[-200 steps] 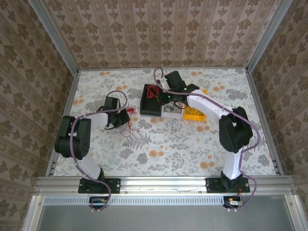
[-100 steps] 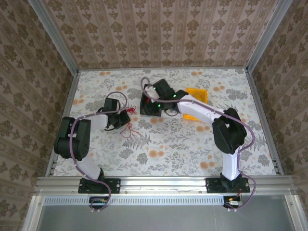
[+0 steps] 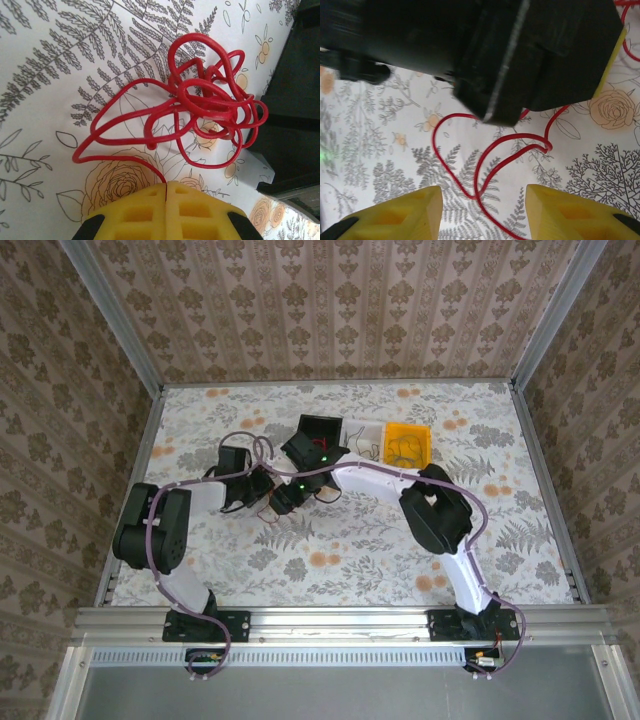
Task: Untangle the cables
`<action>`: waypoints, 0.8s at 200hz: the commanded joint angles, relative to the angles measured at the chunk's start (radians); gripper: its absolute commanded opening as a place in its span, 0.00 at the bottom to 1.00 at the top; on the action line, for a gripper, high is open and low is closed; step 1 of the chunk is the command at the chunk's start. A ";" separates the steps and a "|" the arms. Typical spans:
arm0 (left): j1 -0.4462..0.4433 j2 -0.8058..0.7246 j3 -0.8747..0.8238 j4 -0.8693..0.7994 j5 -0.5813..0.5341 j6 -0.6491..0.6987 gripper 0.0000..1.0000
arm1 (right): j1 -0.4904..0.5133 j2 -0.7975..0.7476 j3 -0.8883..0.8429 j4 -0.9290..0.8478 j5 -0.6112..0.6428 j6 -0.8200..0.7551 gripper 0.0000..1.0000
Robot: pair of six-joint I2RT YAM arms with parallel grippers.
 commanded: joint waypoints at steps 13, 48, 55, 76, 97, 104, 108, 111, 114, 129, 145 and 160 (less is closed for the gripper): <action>-0.003 -0.023 -0.003 0.016 0.011 -0.020 0.00 | -0.002 0.046 0.026 -0.024 -0.074 -0.003 0.47; -0.005 -0.023 -0.005 0.020 0.011 -0.020 0.00 | -0.023 0.056 -0.003 0.033 -0.114 0.060 0.29; -0.005 -0.025 -0.006 0.020 0.010 -0.020 0.00 | -0.031 0.049 -0.012 0.040 -0.106 0.068 0.20; -0.003 -0.038 -0.015 0.015 -0.003 -0.021 0.00 | -0.058 -0.010 -0.084 0.091 -0.060 0.086 0.03; -0.002 -0.059 -0.025 -0.001 -0.024 -0.006 0.00 | -0.096 -0.102 -0.179 0.151 -0.025 0.113 0.00; 0.000 -0.066 -0.025 -0.010 -0.030 0.003 0.00 | -0.109 -0.134 -0.212 0.173 -0.022 0.126 0.00; 0.000 -0.069 -0.025 -0.017 -0.033 0.008 0.00 | -0.117 -0.151 -0.231 0.182 -0.021 0.133 0.00; 0.000 -0.071 -0.024 -0.022 -0.034 0.011 0.00 | -0.123 -0.165 -0.243 0.188 -0.020 0.138 0.00; 0.001 -0.072 -0.023 -0.028 -0.036 0.015 0.00 | -0.129 -0.178 -0.256 0.193 -0.017 0.142 0.00; 0.005 -0.076 -0.017 -0.047 -0.040 0.028 0.00 | -0.155 -0.236 -0.317 0.214 -0.012 0.158 0.00; 0.011 -0.077 -0.013 -0.056 -0.039 0.033 0.00 | -0.179 -0.295 -0.371 0.219 -0.004 0.164 0.00; 0.015 -0.079 -0.007 -0.063 -0.040 0.036 0.00 | -0.195 -0.344 -0.405 0.207 0.008 0.153 0.00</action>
